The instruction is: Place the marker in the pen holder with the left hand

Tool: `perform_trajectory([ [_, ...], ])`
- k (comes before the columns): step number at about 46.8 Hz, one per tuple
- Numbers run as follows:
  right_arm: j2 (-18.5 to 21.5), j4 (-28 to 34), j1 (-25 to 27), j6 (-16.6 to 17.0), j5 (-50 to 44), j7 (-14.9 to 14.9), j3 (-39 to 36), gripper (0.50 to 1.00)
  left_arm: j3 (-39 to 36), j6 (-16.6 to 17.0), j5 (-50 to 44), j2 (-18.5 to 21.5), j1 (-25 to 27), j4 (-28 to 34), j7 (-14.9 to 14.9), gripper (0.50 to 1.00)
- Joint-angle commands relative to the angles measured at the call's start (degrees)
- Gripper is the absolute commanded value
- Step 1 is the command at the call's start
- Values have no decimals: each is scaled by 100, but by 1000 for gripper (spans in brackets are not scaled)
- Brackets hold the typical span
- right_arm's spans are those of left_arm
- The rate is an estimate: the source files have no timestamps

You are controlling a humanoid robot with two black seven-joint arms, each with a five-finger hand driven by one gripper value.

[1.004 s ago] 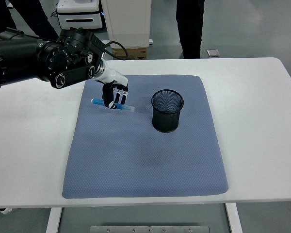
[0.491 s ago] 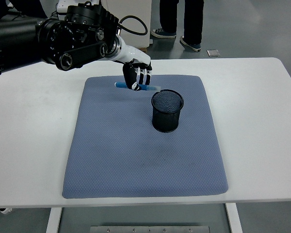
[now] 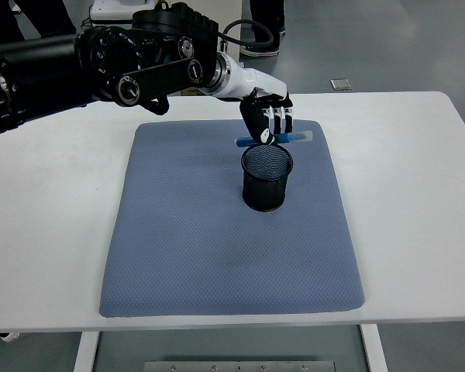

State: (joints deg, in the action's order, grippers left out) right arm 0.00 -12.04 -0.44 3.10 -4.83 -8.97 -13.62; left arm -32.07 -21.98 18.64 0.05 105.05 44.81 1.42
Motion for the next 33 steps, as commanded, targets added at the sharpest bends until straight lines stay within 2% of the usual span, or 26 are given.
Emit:
perform_trajectory([
  [1,0,0,0,-2,0,1,0,1000,34,53,-150,-5,-37,2,7,500],
  [5,0,0,0,7,0,1,0,1000,60,106,-238,-5,-160,2,7,500],
  [10,0,0,0,-2,0,1,0,1000,166,343,-423,-5,-231,2,7,500],
  [28,0,0,0,-2,0,1,0,1000,184,536,-889,-5,-512,2,16,500],
  [29,0,0,0,-2,0,1,0,1000,184,537,-915,-5,-512,2,8,511],
  [33,0,0,0,6,0,1,0,1000,192,615,-994,-5,-512,2,16,677],
])
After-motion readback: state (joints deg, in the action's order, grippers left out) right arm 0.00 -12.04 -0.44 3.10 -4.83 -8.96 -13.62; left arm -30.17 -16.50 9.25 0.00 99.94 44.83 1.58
